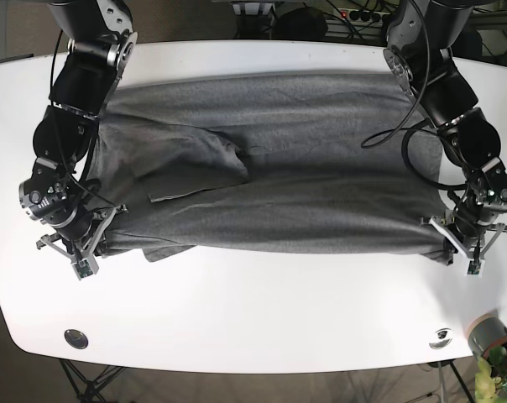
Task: Fold the T-shirt properly
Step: 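Fold the hem up onto the shirt's collar edge with both grippers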
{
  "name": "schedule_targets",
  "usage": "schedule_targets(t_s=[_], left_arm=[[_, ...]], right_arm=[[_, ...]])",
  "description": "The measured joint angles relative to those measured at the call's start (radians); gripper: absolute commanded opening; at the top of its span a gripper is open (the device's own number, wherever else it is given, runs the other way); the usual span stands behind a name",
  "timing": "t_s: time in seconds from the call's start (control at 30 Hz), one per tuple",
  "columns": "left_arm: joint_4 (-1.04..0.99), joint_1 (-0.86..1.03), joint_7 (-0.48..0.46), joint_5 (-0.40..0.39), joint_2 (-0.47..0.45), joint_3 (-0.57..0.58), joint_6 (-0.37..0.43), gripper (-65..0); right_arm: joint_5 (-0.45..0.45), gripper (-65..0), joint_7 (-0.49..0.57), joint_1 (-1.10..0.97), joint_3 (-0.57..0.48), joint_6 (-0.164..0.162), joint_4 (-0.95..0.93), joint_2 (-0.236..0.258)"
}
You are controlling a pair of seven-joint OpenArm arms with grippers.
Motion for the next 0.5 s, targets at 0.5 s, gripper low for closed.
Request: schedule_targets(t_s=[0.5], left_arm=[[0.344,0.253,0.157,-0.001,0.05,-0.036,-0.056,-65.0]], right_arm=[[0.004,-62.6,-0.015,-0.269,0.102,0.004,0.233,-0.058]])
